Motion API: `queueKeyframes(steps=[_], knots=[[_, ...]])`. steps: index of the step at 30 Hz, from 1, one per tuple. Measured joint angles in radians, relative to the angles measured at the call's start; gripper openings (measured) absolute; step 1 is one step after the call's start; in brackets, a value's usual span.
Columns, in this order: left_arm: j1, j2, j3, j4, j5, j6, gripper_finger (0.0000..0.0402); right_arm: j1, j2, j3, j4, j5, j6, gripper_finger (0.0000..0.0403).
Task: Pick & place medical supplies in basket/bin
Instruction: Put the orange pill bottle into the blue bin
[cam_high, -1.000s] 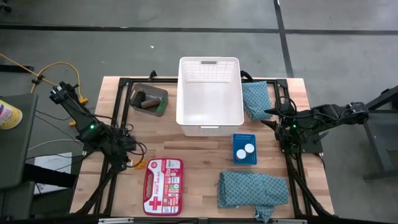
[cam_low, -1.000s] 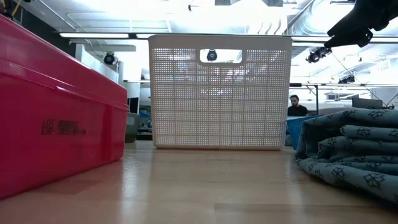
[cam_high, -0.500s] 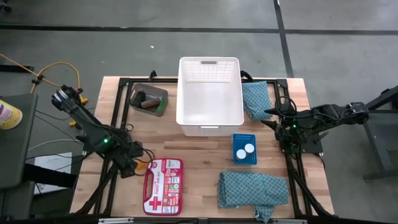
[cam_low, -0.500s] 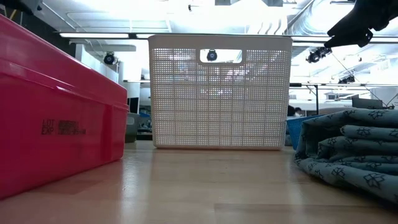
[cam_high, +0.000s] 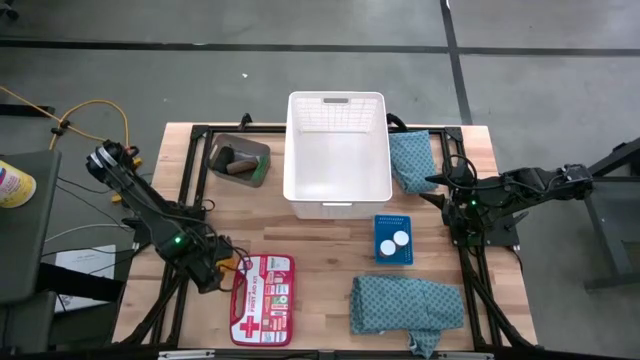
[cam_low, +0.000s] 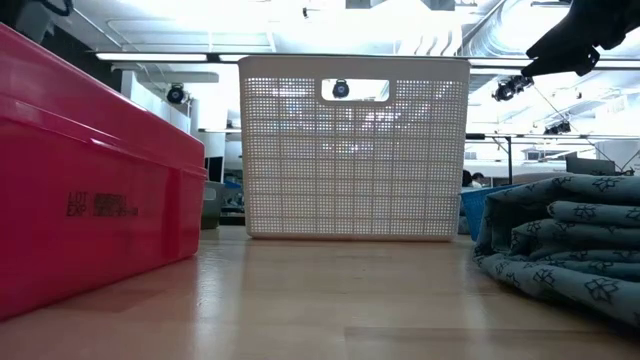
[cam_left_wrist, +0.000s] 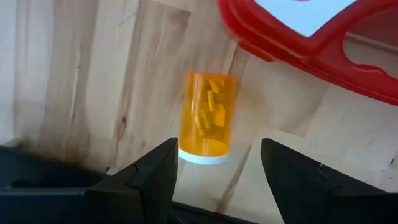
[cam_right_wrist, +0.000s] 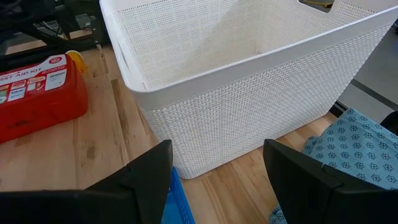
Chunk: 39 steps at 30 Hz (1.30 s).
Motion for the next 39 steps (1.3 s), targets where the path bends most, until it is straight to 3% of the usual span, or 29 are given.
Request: queueKeyframes(steps=[39], knots=[[0.001,0.000,-0.235,0.259,0.006,0.059,0.0220,0.000,0.000,0.000,0.000,0.000,0.000,0.0239]])
